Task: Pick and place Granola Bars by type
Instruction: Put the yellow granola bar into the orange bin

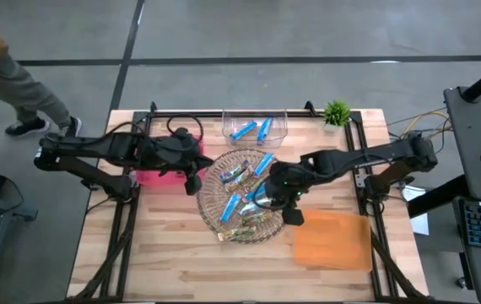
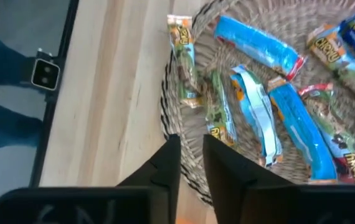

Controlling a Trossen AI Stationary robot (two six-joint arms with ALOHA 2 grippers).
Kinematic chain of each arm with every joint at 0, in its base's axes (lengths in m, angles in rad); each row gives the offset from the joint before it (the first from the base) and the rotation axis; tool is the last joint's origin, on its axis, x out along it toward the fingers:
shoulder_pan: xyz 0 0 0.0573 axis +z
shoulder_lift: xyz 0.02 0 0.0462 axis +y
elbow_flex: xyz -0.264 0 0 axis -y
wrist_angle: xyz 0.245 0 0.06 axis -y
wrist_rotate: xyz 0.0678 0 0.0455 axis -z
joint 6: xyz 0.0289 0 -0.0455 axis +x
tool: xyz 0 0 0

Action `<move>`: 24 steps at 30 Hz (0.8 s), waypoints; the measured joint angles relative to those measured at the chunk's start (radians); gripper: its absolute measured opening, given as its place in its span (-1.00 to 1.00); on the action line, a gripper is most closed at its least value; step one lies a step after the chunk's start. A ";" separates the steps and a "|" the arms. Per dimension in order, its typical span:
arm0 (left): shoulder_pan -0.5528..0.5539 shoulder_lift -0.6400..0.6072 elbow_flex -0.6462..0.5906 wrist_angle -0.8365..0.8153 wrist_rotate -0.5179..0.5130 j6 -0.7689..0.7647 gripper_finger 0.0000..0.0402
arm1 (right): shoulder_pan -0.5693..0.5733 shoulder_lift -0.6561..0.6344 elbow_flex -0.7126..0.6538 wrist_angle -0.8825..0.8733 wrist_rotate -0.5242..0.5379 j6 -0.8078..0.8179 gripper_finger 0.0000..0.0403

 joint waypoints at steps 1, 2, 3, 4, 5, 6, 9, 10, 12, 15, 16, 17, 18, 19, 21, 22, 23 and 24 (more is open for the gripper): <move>0.000 -0.012 -0.007 0.002 -0.001 0.002 -1.00 | 0.000 0.008 0.002 -0.001 -0.004 0.000 -0.64; 0.000 -0.023 -0.016 0.006 -0.003 0.003 -1.00 | 0.000 0.017 0.005 -0.003 -0.006 -0.001 -0.60; 0.000 -0.035 -0.028 0.009 -0.009 0.004 -1.00 | 0.000 0.027 0.008 -0.003 -0.006 -0.003 -0.56; 0.000 -0.050 -0.041 0.011 -0.021 0.004 -1.00 | 0.000 0.037 0.012 -0.004 -0.006 -0.010 -0.52; 0.000 -0.064 -0.056 0.010 -0.033 0.001 -1.00 | 0.000 0.047 0.017 -0.003 -0.006 -0.018 -0.48; 0.000 -0.078 -0.070 0.011 -0.038 0.001 -1.00 | 0.000 0.055 0.020 -0.003 -0.007 -0.029 -0.44; 0.000 -0.122 -0.119 0.033 -0.042 0.015 -1.00 | 0.000 0.089 0.035 -0.003 -0.006 -0.066 -0.35; 0.000 -0.133 -0.132 0.035 -0.043 0.026 -1.00 | 0.000 0.101 0.039 -0.003 -0.006 -0.077 -0.32; 0.000 -0.152 -0.152 0.045 -0.043 0.044 -1.00 | 0.000 0.124 0.049 -0.005 -0.006 -0.103 -0.28; 0.000 -0.172 -0.174 0.050 -0.043 0.050 -1.00 | 0.000 0.155 0.063 -0.002 -0.005 -0.151 -0.24; 0.000 -0.178 -0.178 0.052 -0.043 0.050 -1.00 | 0.000 0.165 0.066 -0.002 -0.005 -0.163 -0.23; 0.000 -0.180 -0.181 0.051 -0.043 0.048 -1.00 | 0.001 0.174 0.069 -0.002 -0.005 -0.172 -0.22; 0.000 -0.181 -0.181 0.052 -0.043 0.046 -1.00 | 0.001 0.181 0.069 -0.002 -0.004 -0.176 -0.21; 0.000 -0.183 -0.181 0.053 -0.043 0.047 -1.00 | 0.001 0.189 0.071 -0.002 -0.003 -0.179 -0.20; 0.000 -0.187 -0.184 0.052 -0.043 0.049 -1.00 | 0.001 0.203 0.076 0.001 0.000 -0.183 -0.18; 0.000 -0.187 -0.184 0.052 -0.043 0.049 -1.00 | 0.002 0.211 0.077 0.002 0.004 -0.183 -0.18; 0.000 -0.188 -0.184 0.052 -0.043 0.049 -1.00 | 0.002 0.220 0.078 0.001 0.005 -0.183 -0.17; 0.000 -0.188 -0.184 0.052 -0.043 0.049 -1.00 | 0.002 0.230 0.079 0.002 0.006 -0.183 -0.16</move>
